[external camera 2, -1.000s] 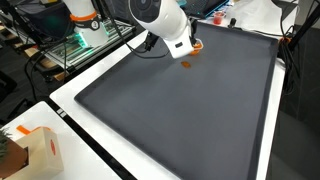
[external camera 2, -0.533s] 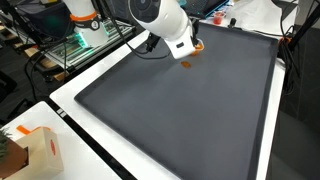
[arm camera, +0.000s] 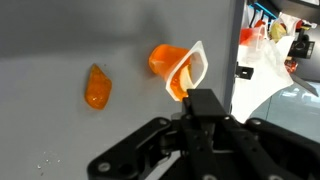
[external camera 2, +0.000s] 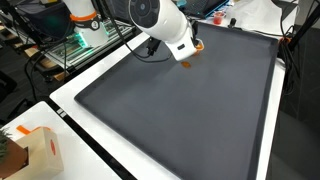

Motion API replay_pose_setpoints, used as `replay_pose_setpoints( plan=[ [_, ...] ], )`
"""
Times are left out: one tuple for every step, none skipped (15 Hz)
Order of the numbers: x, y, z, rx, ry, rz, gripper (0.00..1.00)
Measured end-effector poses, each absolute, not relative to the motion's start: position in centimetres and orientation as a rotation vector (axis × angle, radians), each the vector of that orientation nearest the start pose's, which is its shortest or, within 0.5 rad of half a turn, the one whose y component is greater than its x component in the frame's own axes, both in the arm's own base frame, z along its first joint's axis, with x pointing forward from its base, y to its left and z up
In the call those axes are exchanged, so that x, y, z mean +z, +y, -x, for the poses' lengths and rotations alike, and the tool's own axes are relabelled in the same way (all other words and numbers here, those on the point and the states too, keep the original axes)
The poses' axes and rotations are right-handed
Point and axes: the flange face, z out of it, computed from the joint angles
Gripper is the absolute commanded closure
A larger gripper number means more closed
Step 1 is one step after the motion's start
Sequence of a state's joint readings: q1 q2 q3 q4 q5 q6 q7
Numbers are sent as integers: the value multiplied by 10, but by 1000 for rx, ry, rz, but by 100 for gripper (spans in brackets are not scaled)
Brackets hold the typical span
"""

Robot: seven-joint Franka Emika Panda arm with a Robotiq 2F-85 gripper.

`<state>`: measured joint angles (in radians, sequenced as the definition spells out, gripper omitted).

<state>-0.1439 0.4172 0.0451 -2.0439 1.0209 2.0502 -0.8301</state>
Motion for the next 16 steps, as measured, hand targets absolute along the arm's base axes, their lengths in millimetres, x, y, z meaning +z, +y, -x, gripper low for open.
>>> replay_pose_setpoints(
  plan=[
    [226, -11, -569, -42, -53, 2254, 97],
    [225, -11, -569, -52, -67, 2244, 97],
    [225, -12, -569, -61, -78, 2236, 97],
    [225, -14, -568, -70, -87, 2228, 97],
    [224, -15, -567, -73, -92, 2216, 97],
    [223, -17, -566, -72, -96, 2202, 97],
    [222, -19, -565, -68, -96, 2188, 97],
    [221, -21, -564, -65, -98, 2176, 97],
    [220, -23, -563, -62, -100, 2163, 97],
    [220, -25, -561, -59, -103, 2150, 97],
    [219, -27, -560, -58, -108, 2137, 97],
    [218, -29, -559, -56, -110, 2124, 97],
    [217, -31, -558, -56, -114, 2110, 97],
    [217, -32, -557, -55, -115, 2097, 97],
    [217, -34, -556, -54, -116, 2084, 97],
    [216, -35, -555, -53, -118, 2071, 97]
  ],
)
